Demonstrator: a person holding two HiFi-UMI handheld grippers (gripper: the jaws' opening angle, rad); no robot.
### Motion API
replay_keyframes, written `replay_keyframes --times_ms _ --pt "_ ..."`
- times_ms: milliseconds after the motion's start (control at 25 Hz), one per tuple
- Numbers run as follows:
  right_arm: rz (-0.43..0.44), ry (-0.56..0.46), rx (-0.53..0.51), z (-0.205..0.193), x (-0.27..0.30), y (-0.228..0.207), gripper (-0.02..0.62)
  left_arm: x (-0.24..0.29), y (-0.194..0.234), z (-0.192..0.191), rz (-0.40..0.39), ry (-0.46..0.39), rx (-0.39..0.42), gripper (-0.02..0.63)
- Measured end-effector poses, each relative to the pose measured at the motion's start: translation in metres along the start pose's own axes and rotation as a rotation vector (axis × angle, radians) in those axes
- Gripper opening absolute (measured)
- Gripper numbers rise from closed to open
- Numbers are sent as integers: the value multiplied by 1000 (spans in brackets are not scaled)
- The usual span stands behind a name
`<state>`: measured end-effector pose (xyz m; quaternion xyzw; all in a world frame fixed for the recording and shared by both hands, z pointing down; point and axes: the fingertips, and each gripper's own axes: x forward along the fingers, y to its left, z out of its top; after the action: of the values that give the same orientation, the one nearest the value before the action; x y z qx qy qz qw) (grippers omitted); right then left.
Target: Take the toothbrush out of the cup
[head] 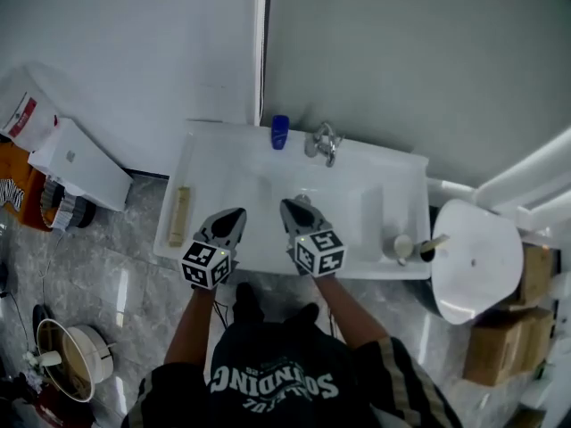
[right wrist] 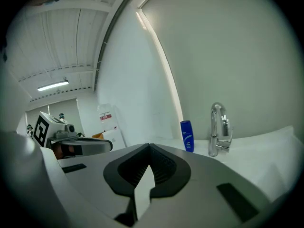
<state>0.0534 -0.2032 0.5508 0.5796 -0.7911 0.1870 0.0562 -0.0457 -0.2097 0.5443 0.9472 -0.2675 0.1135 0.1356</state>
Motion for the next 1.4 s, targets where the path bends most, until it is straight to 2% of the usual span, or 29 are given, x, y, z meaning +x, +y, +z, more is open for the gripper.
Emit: replay_keyframes --times_ms 160,600,1080,1240,1400 --pt "-54 -35 -17 4 -35 -25 -2 23 -34 10 -64 -14 29 -2" --pt "-219 -100 41 -4 -122 -107 -2 86 -110 18 -193 23 88 -2" --pt "-546 -140 90 -34 -295 -242 -2 175 -253 12 -425 54 152 -2" --pt "-650 -156 119 -48 -343 -276 -2 191 -286 8 -462 63 162 -2" --pt "-777 -140 125 -64 -377 -311 -2 196 -299 4 -463 73 167 -2"
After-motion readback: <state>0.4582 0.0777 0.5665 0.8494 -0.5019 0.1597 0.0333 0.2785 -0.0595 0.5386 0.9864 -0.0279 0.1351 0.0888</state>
